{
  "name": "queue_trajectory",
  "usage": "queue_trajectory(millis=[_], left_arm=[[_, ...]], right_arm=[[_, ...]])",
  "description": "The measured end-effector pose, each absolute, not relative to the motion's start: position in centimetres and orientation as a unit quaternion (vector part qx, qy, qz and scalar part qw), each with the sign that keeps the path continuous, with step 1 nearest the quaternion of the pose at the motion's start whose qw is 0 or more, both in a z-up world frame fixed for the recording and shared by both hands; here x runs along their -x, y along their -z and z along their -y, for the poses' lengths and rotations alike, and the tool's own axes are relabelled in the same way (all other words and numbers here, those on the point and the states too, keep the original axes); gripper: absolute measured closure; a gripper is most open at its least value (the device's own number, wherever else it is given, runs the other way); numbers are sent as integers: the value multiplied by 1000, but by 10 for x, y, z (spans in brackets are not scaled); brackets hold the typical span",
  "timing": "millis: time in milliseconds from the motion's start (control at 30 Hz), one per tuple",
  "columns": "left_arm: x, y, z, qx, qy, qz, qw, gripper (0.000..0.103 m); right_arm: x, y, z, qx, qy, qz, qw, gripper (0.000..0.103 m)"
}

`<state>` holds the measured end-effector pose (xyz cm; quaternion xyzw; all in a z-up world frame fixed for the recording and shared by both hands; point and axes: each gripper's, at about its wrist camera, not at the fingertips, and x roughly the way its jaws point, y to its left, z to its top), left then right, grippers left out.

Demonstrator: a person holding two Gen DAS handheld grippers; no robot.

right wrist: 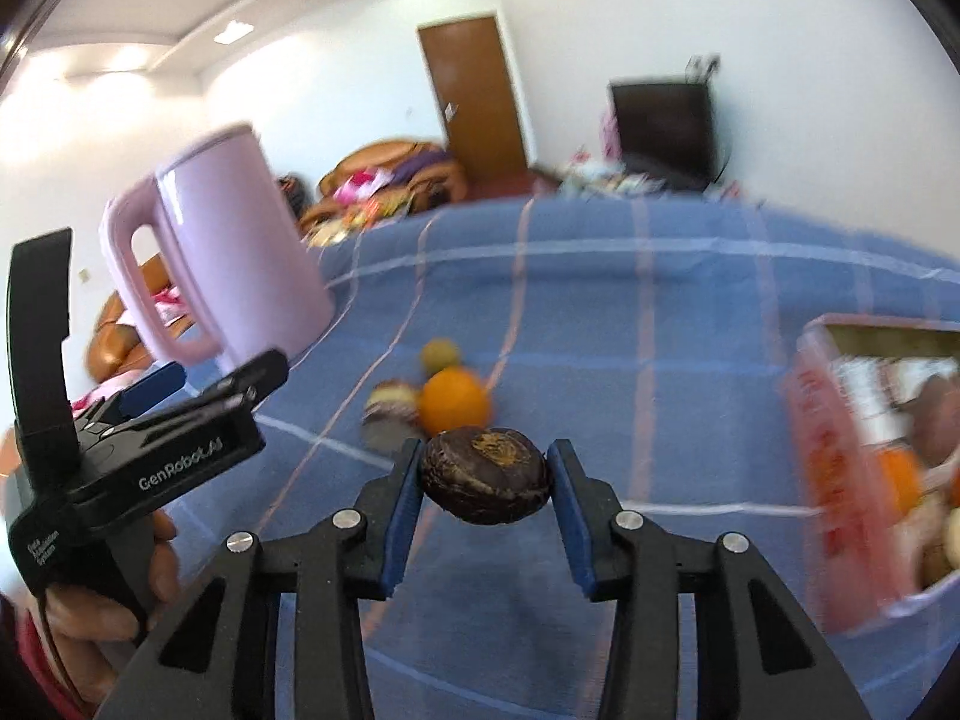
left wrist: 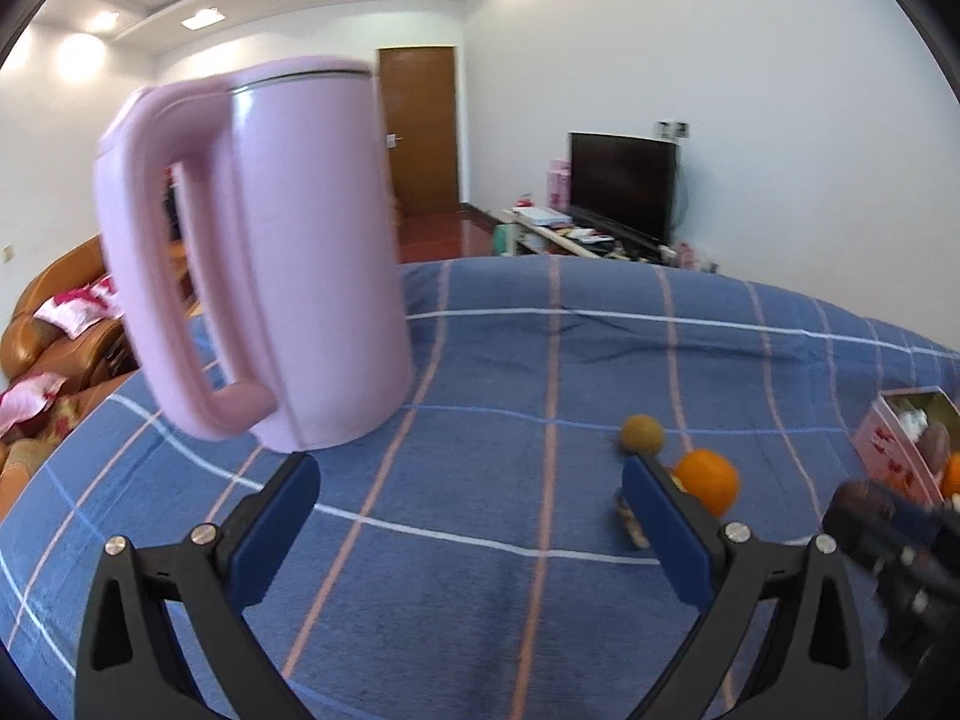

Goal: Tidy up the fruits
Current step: 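Grasp a dark brown round fruit with the right tool, then grasp the sliced fruit with the left tool while the right tool holds the brown fruit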

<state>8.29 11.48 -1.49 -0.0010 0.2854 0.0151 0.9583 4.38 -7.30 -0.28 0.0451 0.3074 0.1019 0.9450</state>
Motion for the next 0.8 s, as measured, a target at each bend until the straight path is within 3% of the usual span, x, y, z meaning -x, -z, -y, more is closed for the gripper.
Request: queue_trajectory(millis=[200, 400, 800], left_arm=[[-88, 19, -95, 4, 57, -315, 947, 1], [-111, 31, -79, 2, 46, -368, 929, 16], [-131, 40, -65, 11, 21, -394, 919, 17]], right_arm=[[-48, 1, 88, -56, -79, -302, 948, 59], [-48, 1, 88, -57, -73, -299, 950, 59], [-51, 7, 95, -78, -74, -314, 943, 59]])
